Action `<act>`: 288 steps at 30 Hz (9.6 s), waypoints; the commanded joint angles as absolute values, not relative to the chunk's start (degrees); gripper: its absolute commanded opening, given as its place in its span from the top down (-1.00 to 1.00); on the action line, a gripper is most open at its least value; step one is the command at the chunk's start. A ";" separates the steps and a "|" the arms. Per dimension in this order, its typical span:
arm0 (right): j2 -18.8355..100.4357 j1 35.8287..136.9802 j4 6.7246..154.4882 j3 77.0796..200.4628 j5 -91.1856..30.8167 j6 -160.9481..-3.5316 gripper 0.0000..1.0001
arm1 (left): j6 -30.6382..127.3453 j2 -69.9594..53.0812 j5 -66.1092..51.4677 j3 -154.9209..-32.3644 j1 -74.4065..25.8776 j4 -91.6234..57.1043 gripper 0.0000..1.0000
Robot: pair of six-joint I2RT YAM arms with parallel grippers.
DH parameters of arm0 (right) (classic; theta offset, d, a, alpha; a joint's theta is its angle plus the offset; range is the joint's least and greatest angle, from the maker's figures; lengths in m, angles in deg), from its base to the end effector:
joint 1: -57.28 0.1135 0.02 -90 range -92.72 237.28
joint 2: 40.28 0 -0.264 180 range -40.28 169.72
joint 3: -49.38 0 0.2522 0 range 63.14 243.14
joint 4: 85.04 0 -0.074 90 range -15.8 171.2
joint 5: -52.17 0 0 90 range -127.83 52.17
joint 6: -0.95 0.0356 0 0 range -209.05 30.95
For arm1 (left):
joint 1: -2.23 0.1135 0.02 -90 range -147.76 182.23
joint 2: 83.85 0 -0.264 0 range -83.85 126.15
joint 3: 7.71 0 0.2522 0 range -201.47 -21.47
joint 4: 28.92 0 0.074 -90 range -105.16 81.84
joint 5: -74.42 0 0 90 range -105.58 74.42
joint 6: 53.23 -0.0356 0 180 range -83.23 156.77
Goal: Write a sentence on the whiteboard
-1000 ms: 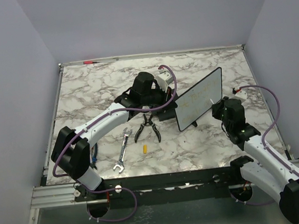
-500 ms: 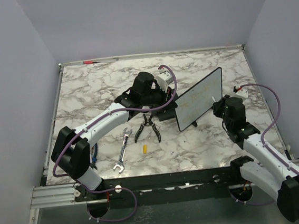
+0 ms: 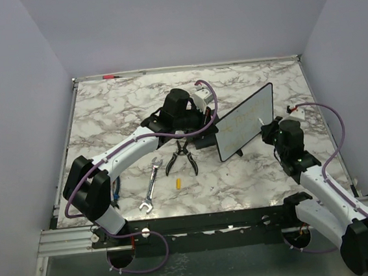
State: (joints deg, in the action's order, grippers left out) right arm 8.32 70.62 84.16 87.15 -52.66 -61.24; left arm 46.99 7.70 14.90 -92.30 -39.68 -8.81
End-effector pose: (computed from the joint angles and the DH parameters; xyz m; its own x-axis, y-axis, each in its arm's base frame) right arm 0.1908 0.0359 0.2242 -0.3133 0.3892 -0.8662 0.1748 0.9202 0.3502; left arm 0.2638 -0.2610 0.2992 -0.4951 0.2389 -0.8354 0.8372 0.3882 -0.3852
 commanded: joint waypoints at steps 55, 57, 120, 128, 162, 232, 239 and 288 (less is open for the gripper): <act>11.78 70.43 83.46 89.39 -56.06 -61.97 0.99 | 46.91 7.47 18.43 -93.59 -40.61 -7.03 1.00; 12.36 70.39 83.57 89.10 -56.10 -61.79 0.99 | 46.89 7.45 18.36 -93.55 -40.57 -7.05 1.00; 13.67 64.97 89.23 88.12 -53.19 -61.86 0.99 | 46.88 7.55 18.25 -93.46 -40.61 -6.96 1.00; 16.44 63.58 91.49 87.26 -51.35 -61.79 0.99 | 46.85 7.63 18.26 -93.46 -40.57 -7.00 1.00; 16.59 61.46 90.61 91.14 -53.91 -63.43 0.99 | 46.91 7.31 18.37 -93.51 -40.66 -6.95 1.00; 17.20 54.25 88.01 86.61 -44.04 -58.20 0.99 | 47.02 7.11 18.18 -93.45 -40.93 -6.91 1.00; 18.88 53.77 89.48 86.93 -42.88 -58.31 0.99 | 46.99 7.12 18.19 -93.45 -40.97 -7.02 1.00; 6.15 53.06 81.34 88.49 -47.35 -56.05 0.99 | 47.58 7.66 17.16 -93.37 -40.98 -6.91 0.76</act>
